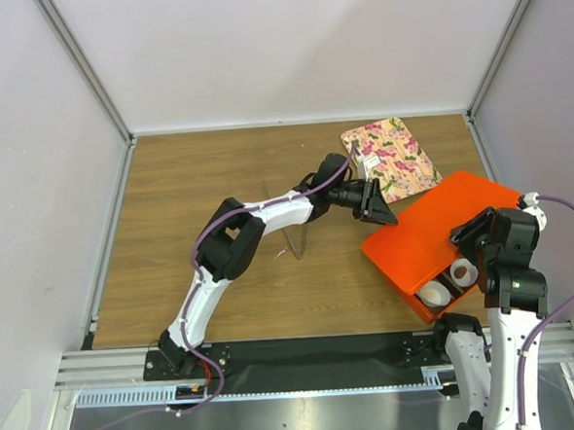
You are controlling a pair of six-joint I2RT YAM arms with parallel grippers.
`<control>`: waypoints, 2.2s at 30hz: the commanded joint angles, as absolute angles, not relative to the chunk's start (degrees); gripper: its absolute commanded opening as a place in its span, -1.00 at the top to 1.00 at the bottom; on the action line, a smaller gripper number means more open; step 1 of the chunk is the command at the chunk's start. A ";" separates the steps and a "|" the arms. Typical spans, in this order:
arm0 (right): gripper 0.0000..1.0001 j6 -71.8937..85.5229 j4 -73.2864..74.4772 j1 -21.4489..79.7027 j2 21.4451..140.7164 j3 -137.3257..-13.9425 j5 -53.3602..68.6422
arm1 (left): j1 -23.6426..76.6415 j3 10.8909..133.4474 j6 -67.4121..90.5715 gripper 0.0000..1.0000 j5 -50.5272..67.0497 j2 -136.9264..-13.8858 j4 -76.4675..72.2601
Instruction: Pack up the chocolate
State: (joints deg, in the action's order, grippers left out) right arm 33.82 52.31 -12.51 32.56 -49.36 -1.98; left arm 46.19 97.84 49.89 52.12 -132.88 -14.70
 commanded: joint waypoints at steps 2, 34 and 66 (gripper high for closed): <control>0.03 36.98 54.58 -12.57 32.52 -48.08 -8.52 | 48.08 103.09 46.14 0.21 51.77 -134.03 -14.07; 0.21 38.24 40.35 -12.74 17.32 -41.66 -11.62 | 51.42 101.25 40.78 0.15 47.11 -129.82 -13.54; -0.21 42.20 55.38 -12.66 25.03 -50.97 -21.63 | 51.15 93.79 29.97 -0.07 38.15 -120.68 -1.23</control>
